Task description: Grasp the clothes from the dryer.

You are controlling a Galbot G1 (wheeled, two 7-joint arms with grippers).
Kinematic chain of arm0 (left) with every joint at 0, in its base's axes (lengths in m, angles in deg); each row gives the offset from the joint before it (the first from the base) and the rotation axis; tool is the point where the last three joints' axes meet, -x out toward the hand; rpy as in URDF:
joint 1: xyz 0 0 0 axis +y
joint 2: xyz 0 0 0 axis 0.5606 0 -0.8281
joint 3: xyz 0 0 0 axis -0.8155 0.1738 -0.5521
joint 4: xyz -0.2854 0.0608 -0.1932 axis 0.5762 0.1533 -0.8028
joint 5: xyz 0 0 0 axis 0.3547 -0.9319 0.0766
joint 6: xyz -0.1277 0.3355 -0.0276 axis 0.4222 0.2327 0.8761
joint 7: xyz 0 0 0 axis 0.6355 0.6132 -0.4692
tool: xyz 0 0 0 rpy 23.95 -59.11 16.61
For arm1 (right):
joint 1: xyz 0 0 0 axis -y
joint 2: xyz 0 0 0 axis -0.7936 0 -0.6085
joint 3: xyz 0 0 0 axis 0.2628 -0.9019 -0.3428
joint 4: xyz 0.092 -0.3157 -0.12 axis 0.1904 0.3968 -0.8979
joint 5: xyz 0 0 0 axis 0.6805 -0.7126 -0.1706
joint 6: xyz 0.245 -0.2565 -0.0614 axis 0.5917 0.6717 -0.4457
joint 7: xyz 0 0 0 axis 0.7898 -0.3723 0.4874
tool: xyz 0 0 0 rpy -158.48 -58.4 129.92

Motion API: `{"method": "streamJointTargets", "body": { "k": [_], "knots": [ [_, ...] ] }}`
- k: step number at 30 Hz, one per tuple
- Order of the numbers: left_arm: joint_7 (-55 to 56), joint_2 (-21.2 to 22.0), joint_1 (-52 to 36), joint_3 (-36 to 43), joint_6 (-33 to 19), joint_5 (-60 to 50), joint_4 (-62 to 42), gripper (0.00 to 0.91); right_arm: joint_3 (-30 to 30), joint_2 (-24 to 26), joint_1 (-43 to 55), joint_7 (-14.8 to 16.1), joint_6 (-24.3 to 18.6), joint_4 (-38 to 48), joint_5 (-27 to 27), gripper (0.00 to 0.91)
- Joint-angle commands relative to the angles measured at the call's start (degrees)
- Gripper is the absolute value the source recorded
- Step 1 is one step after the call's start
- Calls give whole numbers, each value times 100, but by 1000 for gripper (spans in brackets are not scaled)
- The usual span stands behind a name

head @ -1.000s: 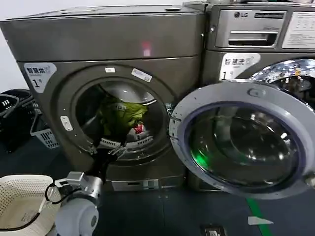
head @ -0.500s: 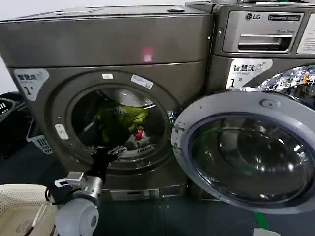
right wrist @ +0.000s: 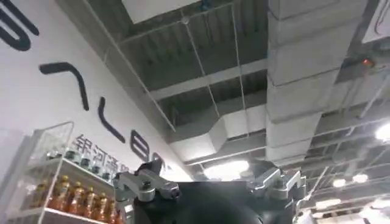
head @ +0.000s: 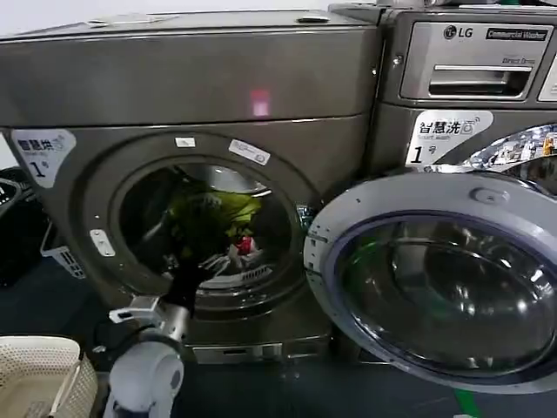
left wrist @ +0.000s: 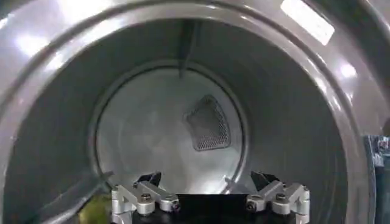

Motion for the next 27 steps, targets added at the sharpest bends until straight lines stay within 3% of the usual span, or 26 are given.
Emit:
{"method": "streamJointTargets", "body": {
  "k": [1,19,27],
  "knots": [
    [-8,21,-1124,219,-5,61,-1296,907,65,1,-32,-39,3,4,-153,907],
    [-159,38,-3765,782,-460,-117,-5003,907,130,87,37,-5,-111,217,-115,907],
    [-540,-61,-4594,1128,-331,17,-6117,907,202,82,34,47,-186,315,-102,907]
  ]
}}
